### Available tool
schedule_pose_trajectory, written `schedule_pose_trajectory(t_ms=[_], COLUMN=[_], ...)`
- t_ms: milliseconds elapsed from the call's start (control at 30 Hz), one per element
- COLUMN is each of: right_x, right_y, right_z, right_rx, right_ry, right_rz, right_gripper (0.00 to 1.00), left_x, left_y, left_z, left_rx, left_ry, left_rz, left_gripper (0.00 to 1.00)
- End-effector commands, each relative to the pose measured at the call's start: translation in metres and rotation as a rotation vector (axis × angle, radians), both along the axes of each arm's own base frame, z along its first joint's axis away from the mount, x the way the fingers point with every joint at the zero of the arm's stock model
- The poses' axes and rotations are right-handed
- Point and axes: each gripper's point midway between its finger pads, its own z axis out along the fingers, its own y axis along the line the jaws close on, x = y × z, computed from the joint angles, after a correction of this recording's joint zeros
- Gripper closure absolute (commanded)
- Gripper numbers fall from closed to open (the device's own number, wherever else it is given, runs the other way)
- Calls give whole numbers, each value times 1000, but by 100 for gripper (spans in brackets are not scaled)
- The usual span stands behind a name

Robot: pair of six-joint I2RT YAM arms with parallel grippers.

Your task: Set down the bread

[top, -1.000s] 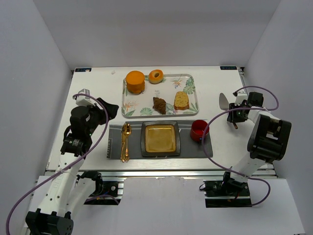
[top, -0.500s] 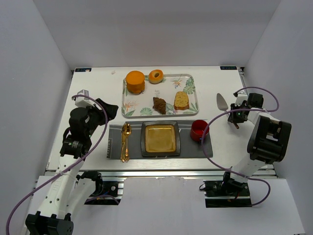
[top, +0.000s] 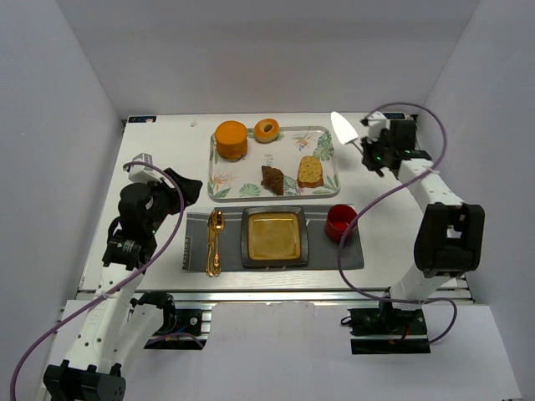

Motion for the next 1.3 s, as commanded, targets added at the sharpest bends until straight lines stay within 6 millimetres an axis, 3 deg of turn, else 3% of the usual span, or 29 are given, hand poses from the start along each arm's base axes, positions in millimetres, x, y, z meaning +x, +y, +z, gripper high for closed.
schedule_pose_trajectory(t_ms=[0, 33, 100, 133, 167, 200, 233, 267, 333, 400, 433, 500, 600, 800, 1000, 1267], right_x=[44, 63, 82, 92, 107, 115, 124, 137, 149, 160, 164, 168, 165, 159, 154, 140], right_y=[30, 50, 50, 59, 68, 79, 83, 91, 106, 122, 128, 138, 156, 174, 181, 183], right_z=[27, 31, 33, 10, 35, 35, 20, 38, 28, 37, 28, 28, 12, -16, -38, -47], right_rx=[-122, -156, -219, -247, -217, -211, -224, -222, -261, -271, -282, -287, -303, -325, -354, -391], right_ry=[-122, -144, -140, -94, -121, -120, -105, -160, -183, -241, -238, -253, -242, -216, -189, -179], right_rz=[-19, -29, -144, -160, -184, -176, -184, -187, -184, -158, -147, -127, -69, -14, 16, 76], right_gripper=[100, 100, 100, 100, 100, 100, 100, 100, 100, 100, 100, 100, 100, 100, 100, 100], left_x=[3, 3, 2, 2, 3, 3, 3, 3, 4, 5, 6, 7, 8, 8, 8, 7], left_y=[3, 4, 5, 5, 5, 5, 5, 6, 6, 6, 6, 6, 5, 3, 4, 4], left_z=[16, 15, 17, 17, 17, 16, 17, 17, 16, 16, 14, 13, 10, 6, 5, 5], left_rx=[2, 5, 5, 5, 5, 4, 1, 1, 3, 5, 7, 6, 2, -6, -3, -7], left_ry=[-26, -23, -27, -25, -25, -23, -24, -24, -18, -14, -6, -1, 6, 11, 13, 8], left_rz=[15, 19, 22, 24, 27, 27, 29, 31, 32, 37, 35, 35, 32, 28, 31, 31], left_gripper=[27, 27, 28, 27, 27, 27, 27, 27, 27, 27, 27, 27, 27, 27, 27, 27])
